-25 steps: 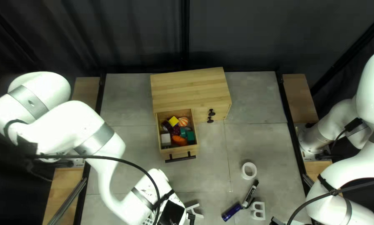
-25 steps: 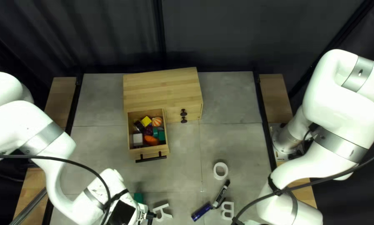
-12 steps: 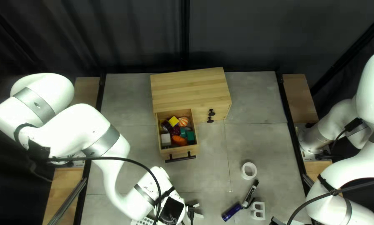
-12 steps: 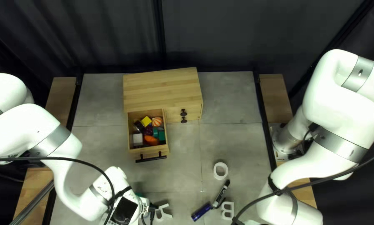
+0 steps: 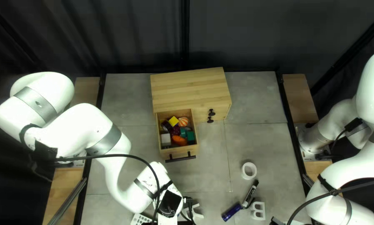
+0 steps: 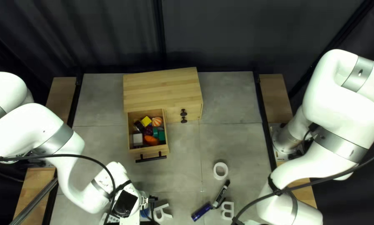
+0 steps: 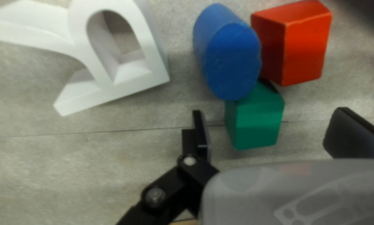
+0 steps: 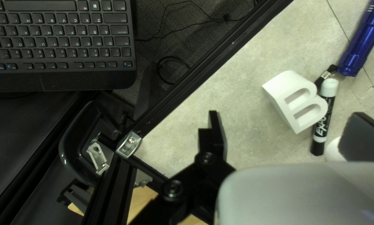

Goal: Open drawers and place objects into drawer and close

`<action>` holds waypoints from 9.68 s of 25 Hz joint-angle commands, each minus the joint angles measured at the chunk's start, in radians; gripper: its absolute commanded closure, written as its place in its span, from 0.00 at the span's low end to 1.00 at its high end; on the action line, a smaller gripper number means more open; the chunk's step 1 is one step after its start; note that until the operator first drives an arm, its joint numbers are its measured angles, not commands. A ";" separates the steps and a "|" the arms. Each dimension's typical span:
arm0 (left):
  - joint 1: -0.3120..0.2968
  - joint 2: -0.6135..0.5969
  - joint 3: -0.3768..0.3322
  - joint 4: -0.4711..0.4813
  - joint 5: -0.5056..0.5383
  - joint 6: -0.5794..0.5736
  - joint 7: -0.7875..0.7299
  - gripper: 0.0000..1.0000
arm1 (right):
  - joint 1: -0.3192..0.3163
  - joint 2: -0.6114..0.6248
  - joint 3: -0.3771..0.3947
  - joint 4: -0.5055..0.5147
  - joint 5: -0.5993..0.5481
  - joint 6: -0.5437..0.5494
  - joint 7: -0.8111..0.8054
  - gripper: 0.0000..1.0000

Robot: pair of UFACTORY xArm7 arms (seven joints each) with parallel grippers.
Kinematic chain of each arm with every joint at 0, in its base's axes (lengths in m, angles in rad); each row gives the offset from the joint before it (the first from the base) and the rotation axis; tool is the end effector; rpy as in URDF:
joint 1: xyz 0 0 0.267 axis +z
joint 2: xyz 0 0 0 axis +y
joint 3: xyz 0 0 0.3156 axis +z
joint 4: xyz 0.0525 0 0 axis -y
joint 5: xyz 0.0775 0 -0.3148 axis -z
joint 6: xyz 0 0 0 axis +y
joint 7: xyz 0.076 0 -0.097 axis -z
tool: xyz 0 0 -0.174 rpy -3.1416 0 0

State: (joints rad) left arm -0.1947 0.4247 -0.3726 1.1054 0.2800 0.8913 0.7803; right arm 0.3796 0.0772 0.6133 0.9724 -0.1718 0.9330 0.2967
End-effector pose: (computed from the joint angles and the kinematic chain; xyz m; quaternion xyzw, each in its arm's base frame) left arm 0.4066 -0.2242 0.0676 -0.7200 0.6885 0.0861 0.0152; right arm 0.2618 0.3538 0.1745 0.9202 0.3886 0.0192 0.0433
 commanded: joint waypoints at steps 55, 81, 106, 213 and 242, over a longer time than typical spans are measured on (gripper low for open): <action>-0.009 -0.194 -0.072 0.149 -0.089 0.358 0.109 0.00 | 0.000 0.000 0.000 0.000 0.000 0.000 0.000 0.00; 0.029 0.018 -0.159 0.188 0.030 0.063 0.750 0.00 | 0.000 0.000 0.000 0.000 0.000 0.000 0.000 0.00; 0.125 0.037 -0.157 0.011 0.077 -0.135 0.952 0.00 | 0.000 0.000 0.000 0.000 0.000 0.000 0.000 0.00; 0.062 -0.115 -0.118 0.356 -0.113 0.548 0.191 0.00 | 0.000 0.000 0.000 0.000 0.000 0.000 0.000 0.00; -0.074 0.054 -0.061 0.169 -0.023 0.146 -0.176 0.00 | 0.000 0.000 0.000 0.000 0.000 0.000 0.000 0.00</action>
State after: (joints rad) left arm -0.2676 0.4922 -0.4397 1.3148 0.2487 1.0747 0.6295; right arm 0.3796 0.0772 0.6133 0.9724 -0.1718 0.9330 0.2967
